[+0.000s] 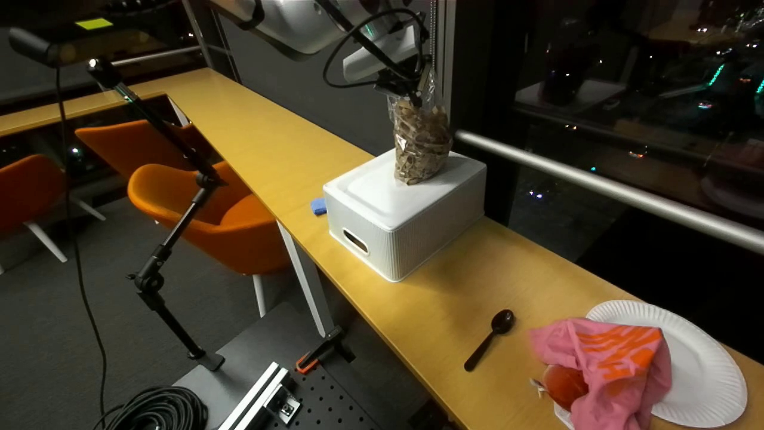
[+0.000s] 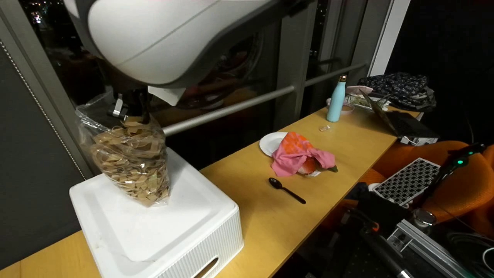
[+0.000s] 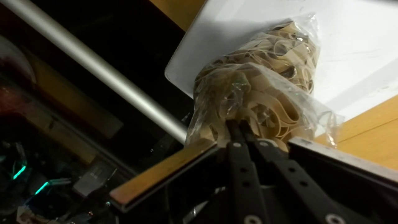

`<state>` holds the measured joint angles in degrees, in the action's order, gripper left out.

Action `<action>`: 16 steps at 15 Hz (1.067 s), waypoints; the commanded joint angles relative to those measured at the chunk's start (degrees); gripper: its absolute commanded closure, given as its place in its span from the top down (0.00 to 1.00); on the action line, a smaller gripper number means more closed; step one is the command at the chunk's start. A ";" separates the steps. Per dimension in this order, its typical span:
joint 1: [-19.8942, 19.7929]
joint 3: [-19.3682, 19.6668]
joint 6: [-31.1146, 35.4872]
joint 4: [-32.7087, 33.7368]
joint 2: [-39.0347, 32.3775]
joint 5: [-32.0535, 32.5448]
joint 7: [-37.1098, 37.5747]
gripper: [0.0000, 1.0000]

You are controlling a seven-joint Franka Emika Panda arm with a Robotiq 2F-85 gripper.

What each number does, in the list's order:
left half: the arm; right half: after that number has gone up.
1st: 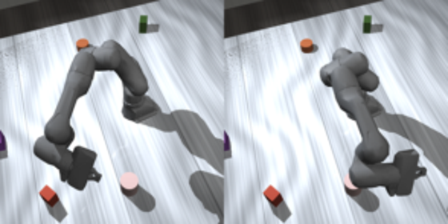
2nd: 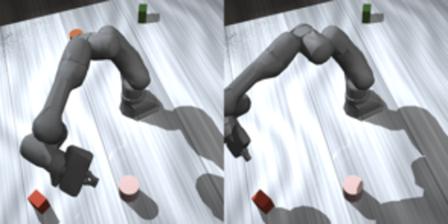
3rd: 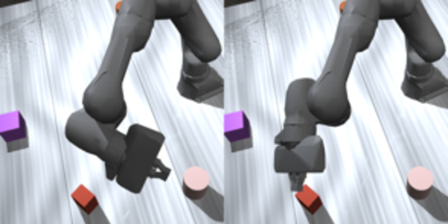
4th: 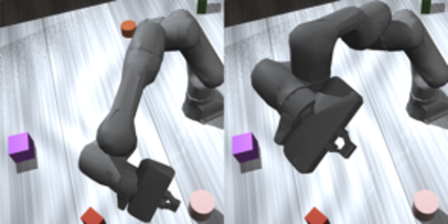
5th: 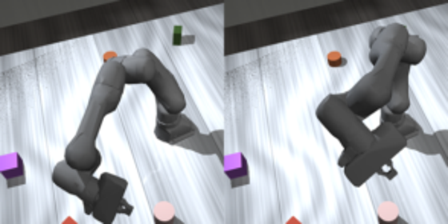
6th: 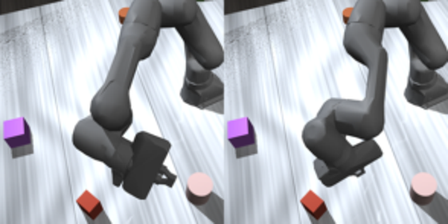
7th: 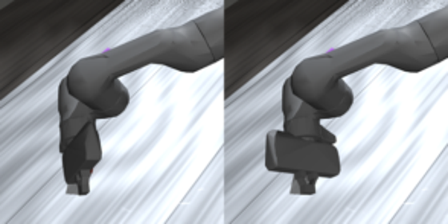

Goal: Pick the three brown rubber bands from the table and put them in the clear rubber band bag one by one

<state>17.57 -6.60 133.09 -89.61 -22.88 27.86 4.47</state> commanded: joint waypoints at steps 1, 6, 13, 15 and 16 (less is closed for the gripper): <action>1.11 1.09 1.31 1.44 -1.13 1.63 -0.14 0.27; 1.63 1.72 1.60 1.32 -0.47 3.43 0.44 0.62; 1.41 2.11 0.91 1.89 0.54 4.14 0.73 1.00; 1.45 2.23 0.25 1.53 1.43 4.10 1.05 1.00; 1.57 2.46 -0.24 1.62 1.73 4.40 1.57 1.00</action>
<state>18.21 -5.31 133.93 -87.91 -22.71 30.86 4.61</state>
